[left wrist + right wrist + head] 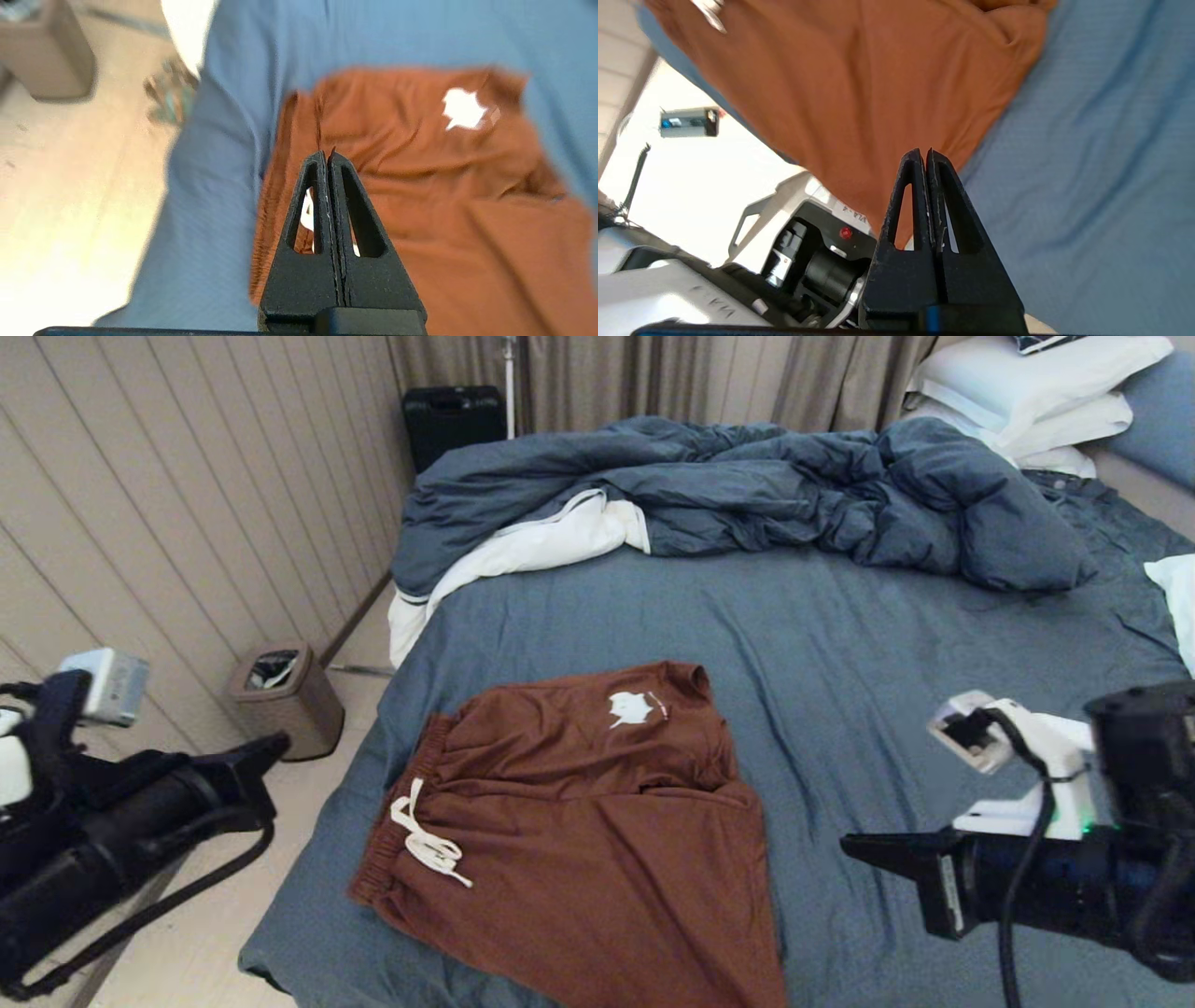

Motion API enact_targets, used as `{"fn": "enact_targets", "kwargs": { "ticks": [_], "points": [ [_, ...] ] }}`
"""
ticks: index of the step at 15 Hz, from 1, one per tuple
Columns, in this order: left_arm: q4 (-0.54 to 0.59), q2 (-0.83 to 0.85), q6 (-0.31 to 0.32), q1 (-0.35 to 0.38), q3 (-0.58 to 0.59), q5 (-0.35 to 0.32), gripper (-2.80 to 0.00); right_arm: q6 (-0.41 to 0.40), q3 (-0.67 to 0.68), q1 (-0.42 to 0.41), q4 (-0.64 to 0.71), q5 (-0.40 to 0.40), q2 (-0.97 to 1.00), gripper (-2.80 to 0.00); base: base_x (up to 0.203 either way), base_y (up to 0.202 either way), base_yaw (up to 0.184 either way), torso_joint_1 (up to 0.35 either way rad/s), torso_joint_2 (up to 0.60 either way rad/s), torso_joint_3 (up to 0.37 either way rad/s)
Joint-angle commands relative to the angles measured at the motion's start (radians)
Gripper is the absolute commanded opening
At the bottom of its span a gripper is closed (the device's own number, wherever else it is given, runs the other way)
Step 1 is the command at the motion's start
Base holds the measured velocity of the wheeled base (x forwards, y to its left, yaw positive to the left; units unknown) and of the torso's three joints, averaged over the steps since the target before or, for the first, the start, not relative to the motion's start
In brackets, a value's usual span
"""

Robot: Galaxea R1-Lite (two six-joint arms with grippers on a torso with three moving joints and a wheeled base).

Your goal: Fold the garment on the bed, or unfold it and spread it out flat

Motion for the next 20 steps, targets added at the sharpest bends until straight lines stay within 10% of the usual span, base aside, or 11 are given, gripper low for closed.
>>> {"fn": "enact_targets", "kwargs": {
  "ticks": [1,5,8,13,17,20],
  "points": [
    [0.328,-0.367,0.002,0.006,-0.079,-0.002,-2.8,0.012,-0.009,-0.005,0.1,0.0,-0.255,-2.8,0.0,0.0,0.0,0.0,0.0,0.0],
    [0.843,-0.807,0.005,0.014,-0.155,0.042,-2.8,0.048,-0.022,-0.066,0.404,-0.014,-0.686,-2.8,0.0,0.0,0.0,0.0,0.0,0.0],
    [1.027,-1.007,0.009,0.028,-0.078,0.167,-2.8,0.052,0.041,-0.207,0.561,-0.022,-0.942,-2.8,0.0,0.0,0.0,0.0,0.0,0.0],
    [1.105,-1.037,-0.003,0.2,0.025,0.237,-2.8,-0.013,0.423,-0.258,0.278,-0.055,-0.983,-2.8,0.0,0.0,0.0,0.0,0.0,0.0],
    [1.001,-1.213,0.184,0.254,0.22,0.156,-2.8,-0.049,0.658,-0.262,-0.047,-0.124,-0.982,-2.8,0.0,0.0,0.0,0.0,0.0,0.0],
    [0.943,-1.29,0.206,0.259,0.269,0.026,-2.8,-0.037,0.658,-0.263,0.021,-0.137,-0.982,-2.8,0.0,0.0,0.0,0.0,0.0,0.0]
  ]
}}
